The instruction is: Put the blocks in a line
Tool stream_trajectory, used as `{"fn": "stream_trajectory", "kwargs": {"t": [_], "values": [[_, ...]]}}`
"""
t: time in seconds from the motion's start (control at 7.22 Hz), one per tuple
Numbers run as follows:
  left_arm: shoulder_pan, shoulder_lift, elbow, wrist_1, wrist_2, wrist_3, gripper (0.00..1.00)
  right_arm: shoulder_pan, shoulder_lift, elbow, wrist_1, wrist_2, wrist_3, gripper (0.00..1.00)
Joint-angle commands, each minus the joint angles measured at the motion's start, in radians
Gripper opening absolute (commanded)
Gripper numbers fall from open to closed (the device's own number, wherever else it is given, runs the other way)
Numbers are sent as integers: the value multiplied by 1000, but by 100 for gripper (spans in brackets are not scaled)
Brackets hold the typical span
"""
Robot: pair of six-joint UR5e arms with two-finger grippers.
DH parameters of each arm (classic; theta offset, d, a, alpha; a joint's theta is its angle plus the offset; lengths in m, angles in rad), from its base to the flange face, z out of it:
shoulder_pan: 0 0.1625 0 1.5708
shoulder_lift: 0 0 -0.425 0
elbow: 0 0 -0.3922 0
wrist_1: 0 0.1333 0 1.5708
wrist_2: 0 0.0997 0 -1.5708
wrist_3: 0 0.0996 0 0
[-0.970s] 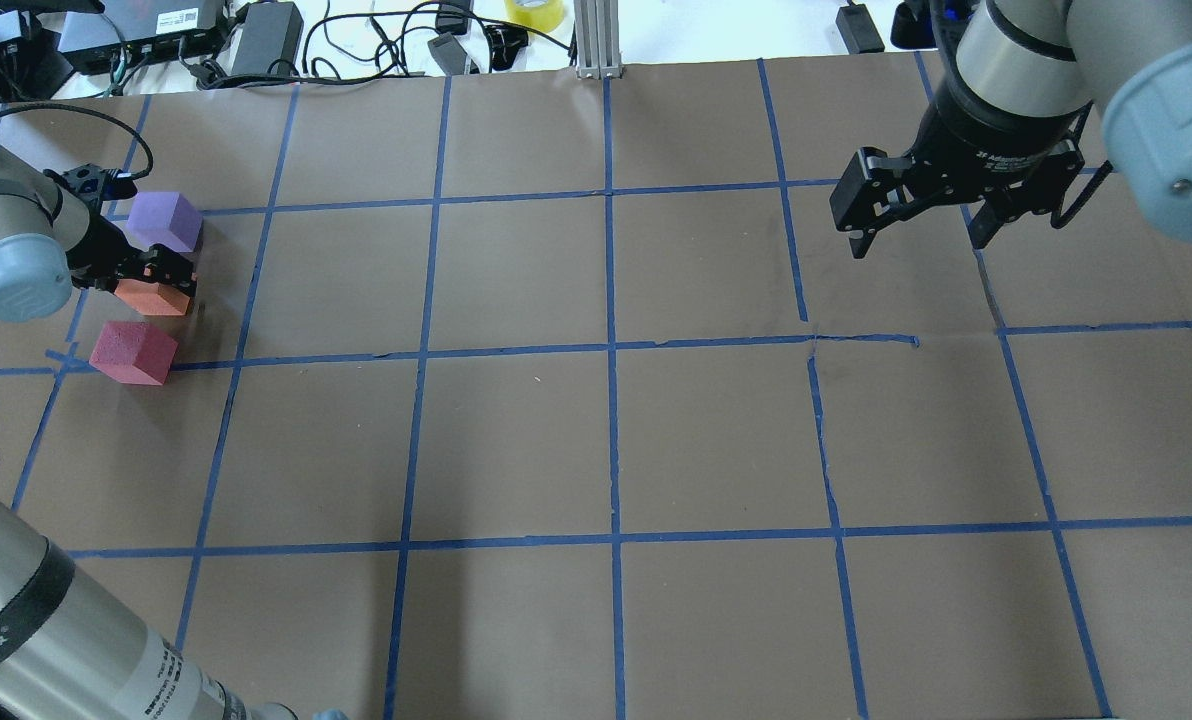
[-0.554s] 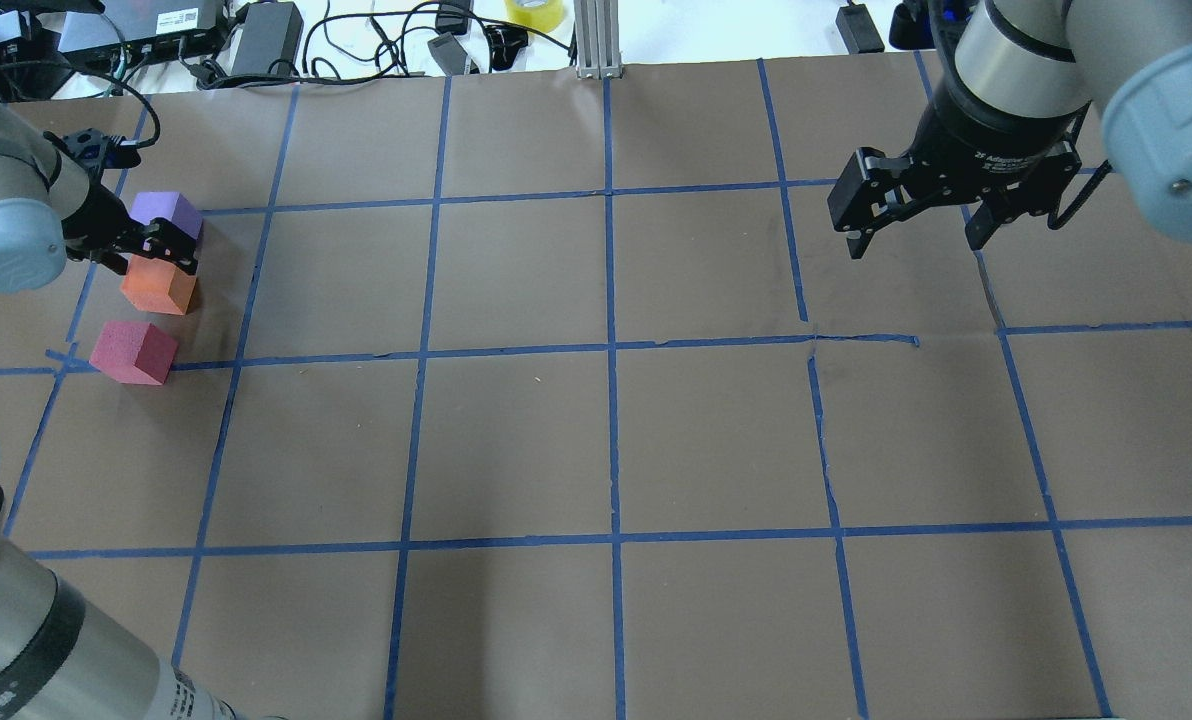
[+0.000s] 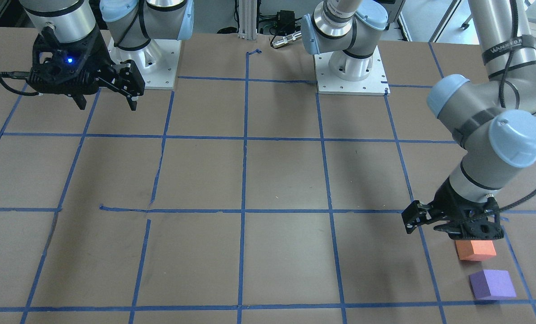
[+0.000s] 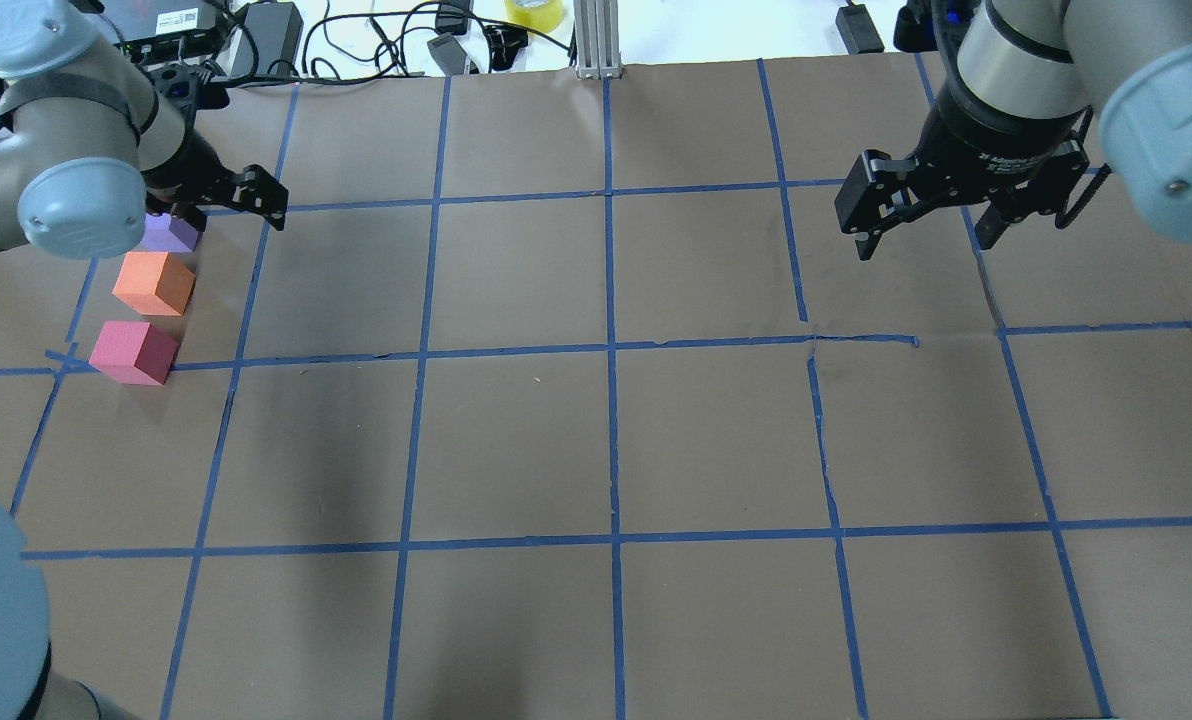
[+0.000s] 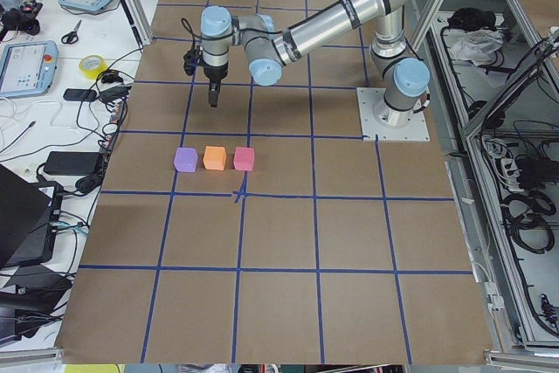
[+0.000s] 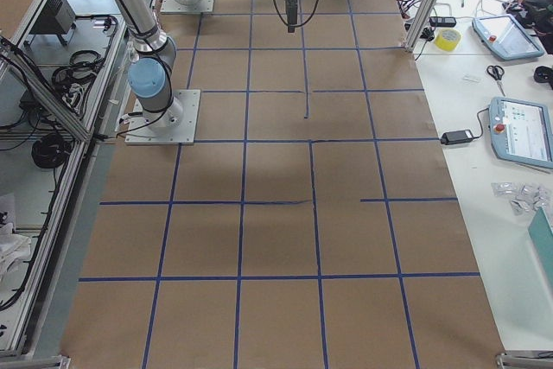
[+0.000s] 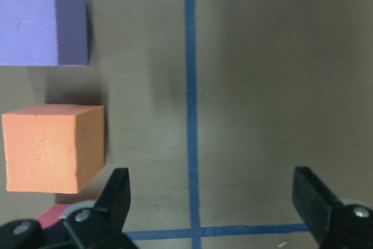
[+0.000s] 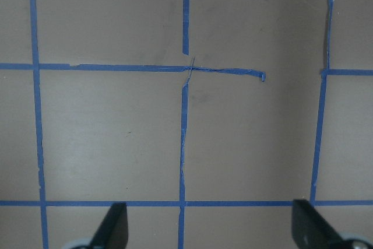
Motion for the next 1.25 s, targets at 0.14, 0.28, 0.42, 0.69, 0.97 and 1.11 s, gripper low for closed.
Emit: {"fn": "stream_trajectory", "kwargs": {"t": [0.14,0.28,0.42,0.69,0.97,1.11], "values": [[-179,104,-4,-60,104,-164,100,0,3,0,-2,-4,2,100],[-204,149,2,-86,99,-164,100,0,3,0,-2,-4,4,100],[-222,196,-7,-88,75,-164,100,0,3,0,-2,-6,7,100],[-301,259,-15,-88,94,-194,100,0,3,0,-3,-4,8,100],[-238,313,20,-288,104,-211,100,0,3,-2,-3,-4,7,100],[-174,338,37,-307,96,-207,100,0,3,0,-3,-4,4,100]]}}
